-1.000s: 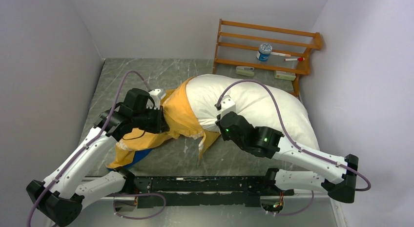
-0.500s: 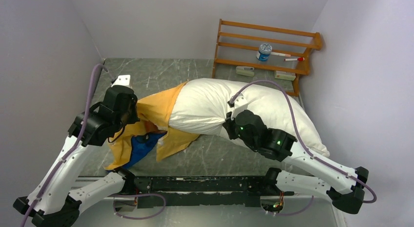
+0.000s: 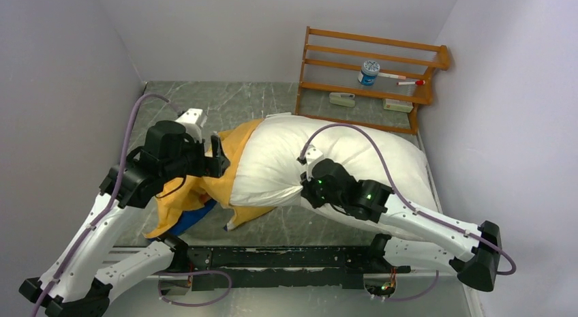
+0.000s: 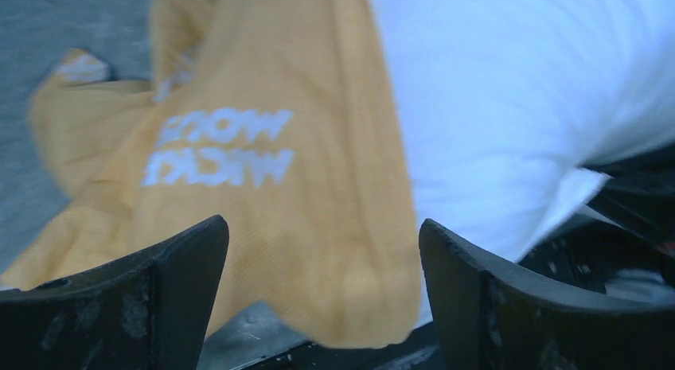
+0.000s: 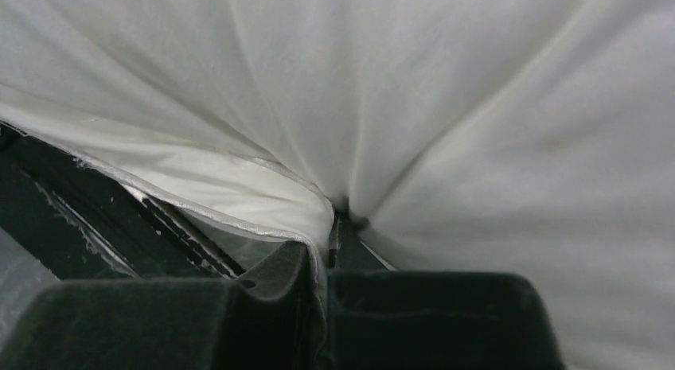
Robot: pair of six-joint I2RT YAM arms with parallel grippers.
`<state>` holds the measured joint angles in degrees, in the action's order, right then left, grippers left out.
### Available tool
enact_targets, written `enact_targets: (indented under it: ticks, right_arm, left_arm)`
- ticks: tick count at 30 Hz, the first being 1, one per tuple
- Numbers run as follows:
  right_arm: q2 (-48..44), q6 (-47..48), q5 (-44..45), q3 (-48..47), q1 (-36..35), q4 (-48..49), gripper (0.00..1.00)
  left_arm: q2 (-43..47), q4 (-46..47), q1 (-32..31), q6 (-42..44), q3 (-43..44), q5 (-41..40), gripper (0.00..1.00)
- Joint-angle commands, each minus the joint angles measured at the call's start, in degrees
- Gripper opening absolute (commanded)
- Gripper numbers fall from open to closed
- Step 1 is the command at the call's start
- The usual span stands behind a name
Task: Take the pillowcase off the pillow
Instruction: Remove the pillow from the pillowcase.
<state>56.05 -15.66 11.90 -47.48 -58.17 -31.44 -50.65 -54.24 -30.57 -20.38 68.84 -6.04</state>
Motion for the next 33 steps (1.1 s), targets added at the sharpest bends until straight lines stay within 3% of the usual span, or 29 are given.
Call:
enact_targets:
  ticks: [1,4,7,10,11,14,16,19,21,22,24,27,31,33]
  right_arm:
    - [1.9,2.5,-4.0,2.2,0.8,1.8,0.00]
    - [2.3,1.6,-2.0,1.9,0.8,1.0,0.00]
    - [1.3,0.9,-0.1,1.9,0.8,0.8,0.00]
    - [-0.3,0.3,1.5,2.2,0.8,0.7,0.00]
    - [-0.7,0.0,2.2,2.4,0.8,0.6,0.00]
    - [-1.8,-0.1,2.8,2.5,0.8,0.5,0.00]
    - [-2.0,0.3,2.2,2.7,0.8,0.8,0.00]
    - [-1.7,1.6,-0.1,2.4,0.8,1.3,0.00]
    - [-0.9,2.4,-4.2,1.3,0.8,1.0,0.00]
    - [-0.3,2.5,-6.1,0.1,0.8,0.6,0.06]
    - [1.1,1.5,-9.2,-3.8,0.8,-0.5,0.26]
    - [2.2,-0.3,-15.6,-10.2,0.8,-1.6,0.53]
    - [2.0,-2.1,-24.7,-16.5,0.8,2.2,0.69]
    - [2.1,-3.3,-24.5,-18.1,0.8,5.4,0.75]
  left_arm:
    - [-3.2,7.5,0.2,1.4,-6.0,19.3,0.91]
    - [-5.7,8.4,0.2,-1.1,-10.6,19.6,0.86]
    - [-5.1,9.9,0.2,-2.1,-12.7,19.7,0.72]
    - [-3.9,7.4,0.2,-3.2,-11.1,10.8,0.37]
    - [-3.7,5.0,0.2,-4.0,-9.9,5.6,0.30]
    - [-3.0,-0.9,0.2,-6.1,-6.1,-7.5,0.27]
    - [-2.4,-2.6,0.2,-6.3,-4.8,-11.1,0.26]
    - [-2.1,-1.3,0.2,-5.1,-5.8,-8.8,0.22]
    - [-2.4,1.6,0.3,-4.2,-8.0,-1.4,0.15]
    - [-2.5,3.3,0.2,-4.2,-9.6,2.3,0.12]
    - [-3.0,7.1,0.2,-4.7,-12.9,9.1,0.06]
    - [-3.6,11.2,0.2,-6.5,-16.4,15.3,0.05]
    - [-3.1,10.8,0.2,-6.3,-16.4,14.2,0.05]
    - [-2.9,9.5,0.2,-5.4,-15.5,12.7,0.05]
